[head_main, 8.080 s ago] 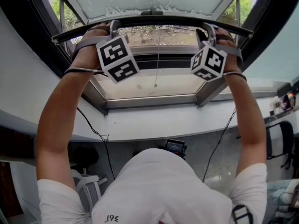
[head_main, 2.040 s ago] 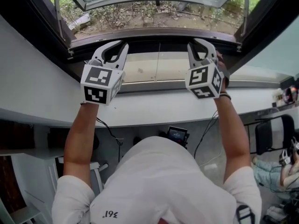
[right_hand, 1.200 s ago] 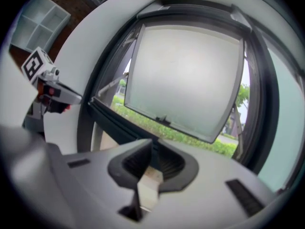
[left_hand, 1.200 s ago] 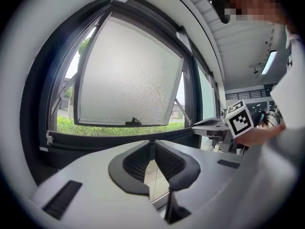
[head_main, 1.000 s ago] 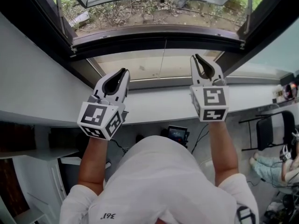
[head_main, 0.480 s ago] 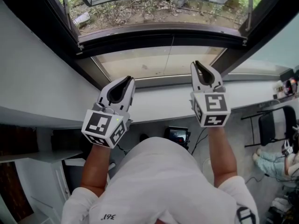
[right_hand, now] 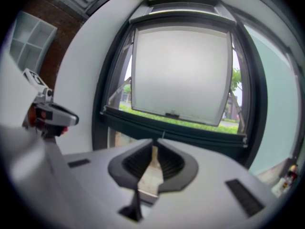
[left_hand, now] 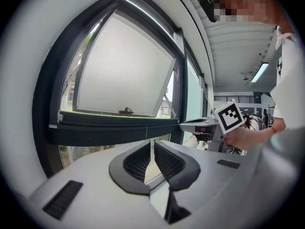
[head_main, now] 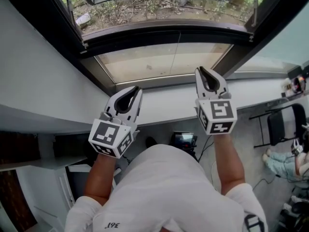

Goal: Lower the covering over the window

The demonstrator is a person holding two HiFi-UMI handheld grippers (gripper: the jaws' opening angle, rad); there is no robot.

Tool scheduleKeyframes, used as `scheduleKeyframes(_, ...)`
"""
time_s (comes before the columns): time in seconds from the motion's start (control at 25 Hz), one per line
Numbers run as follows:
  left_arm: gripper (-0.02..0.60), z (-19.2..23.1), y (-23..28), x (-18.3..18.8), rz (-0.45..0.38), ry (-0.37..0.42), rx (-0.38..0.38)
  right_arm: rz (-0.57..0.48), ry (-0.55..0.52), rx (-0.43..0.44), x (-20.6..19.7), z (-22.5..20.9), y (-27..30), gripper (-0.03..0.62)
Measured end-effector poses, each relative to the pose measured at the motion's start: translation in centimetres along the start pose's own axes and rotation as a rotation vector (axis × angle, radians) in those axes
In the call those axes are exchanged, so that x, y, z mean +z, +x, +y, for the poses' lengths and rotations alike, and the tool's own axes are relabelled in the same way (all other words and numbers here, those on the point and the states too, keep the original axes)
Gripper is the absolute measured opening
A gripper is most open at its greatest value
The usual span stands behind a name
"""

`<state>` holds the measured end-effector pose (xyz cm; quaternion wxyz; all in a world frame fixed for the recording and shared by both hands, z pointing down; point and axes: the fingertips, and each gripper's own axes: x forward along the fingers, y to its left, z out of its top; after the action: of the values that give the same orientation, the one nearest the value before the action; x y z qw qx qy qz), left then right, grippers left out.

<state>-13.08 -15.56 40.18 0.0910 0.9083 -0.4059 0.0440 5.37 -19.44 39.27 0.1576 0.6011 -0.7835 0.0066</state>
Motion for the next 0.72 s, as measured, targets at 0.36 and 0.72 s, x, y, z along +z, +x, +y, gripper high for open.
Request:
scheduleKeyframes(0.36,0.044,-2.5,-1.4,-0.9,-0.001,-0.018,0.021,-0.008,-0.022,0.08,-0.6,1.3,-2.1,0.048)
scheduleKeyframes(0.72,0.041,-9.6,-0.3,-2.3,-0.035,-0.1,-0.025,0.027,-0.021,0.125,-3.6,-1.7,-6.7,0.047)
